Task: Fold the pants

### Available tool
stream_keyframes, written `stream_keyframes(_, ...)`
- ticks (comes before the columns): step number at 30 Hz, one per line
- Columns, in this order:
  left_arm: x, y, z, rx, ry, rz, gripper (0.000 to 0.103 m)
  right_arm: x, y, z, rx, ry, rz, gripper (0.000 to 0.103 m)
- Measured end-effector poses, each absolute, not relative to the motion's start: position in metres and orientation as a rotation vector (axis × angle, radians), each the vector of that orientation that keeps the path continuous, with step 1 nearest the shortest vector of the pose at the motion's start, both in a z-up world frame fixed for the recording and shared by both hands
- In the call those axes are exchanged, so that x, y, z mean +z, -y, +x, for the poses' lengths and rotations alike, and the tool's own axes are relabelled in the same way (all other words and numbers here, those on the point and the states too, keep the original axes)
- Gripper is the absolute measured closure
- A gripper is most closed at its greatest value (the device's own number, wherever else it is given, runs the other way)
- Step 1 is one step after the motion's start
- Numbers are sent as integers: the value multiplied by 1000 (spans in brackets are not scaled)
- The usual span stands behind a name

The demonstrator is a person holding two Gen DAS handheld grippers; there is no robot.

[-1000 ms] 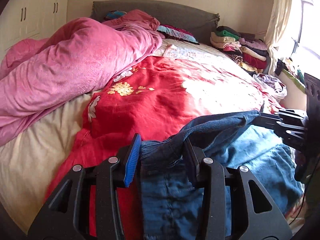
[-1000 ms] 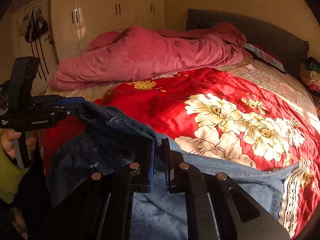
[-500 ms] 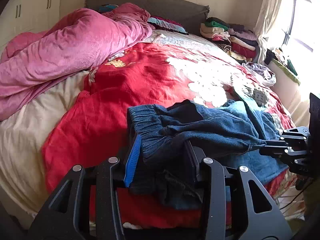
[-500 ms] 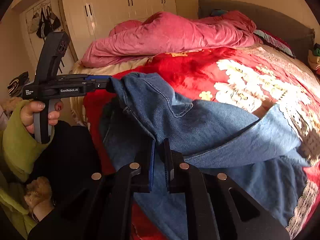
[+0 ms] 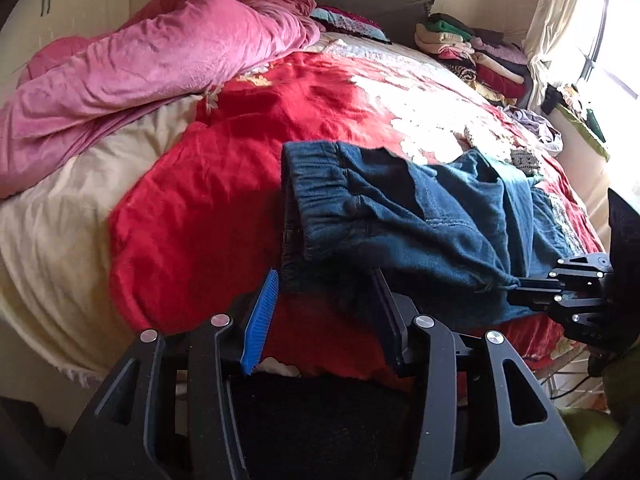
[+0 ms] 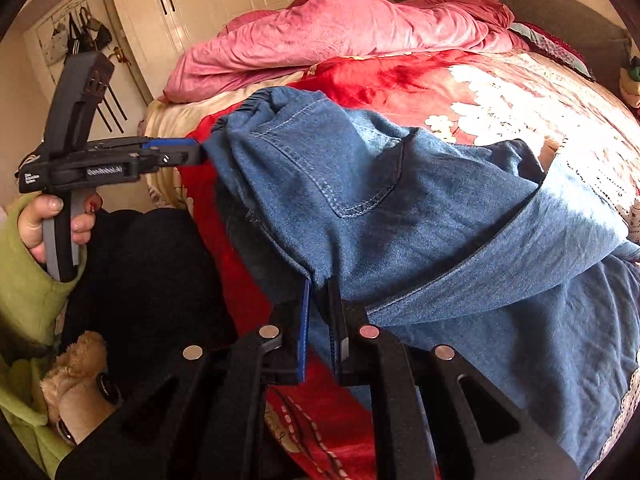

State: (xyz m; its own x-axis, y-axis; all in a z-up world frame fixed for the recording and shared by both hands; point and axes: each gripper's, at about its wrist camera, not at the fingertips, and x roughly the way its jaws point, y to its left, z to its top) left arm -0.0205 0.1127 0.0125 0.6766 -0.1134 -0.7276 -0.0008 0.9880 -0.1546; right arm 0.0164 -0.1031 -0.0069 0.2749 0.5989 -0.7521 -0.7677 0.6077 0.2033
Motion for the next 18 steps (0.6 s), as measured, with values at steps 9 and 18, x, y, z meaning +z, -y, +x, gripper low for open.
stream_keyframes(9, 42, -81, 2, -122, -775, -114, 64, -18, 101, 9, 945, -941, -223, 93)
stream_keyframes(18, -13, -60, 26, -106, -904, -31, 64, 7, 124, 7, 957, -892, -157, 92)
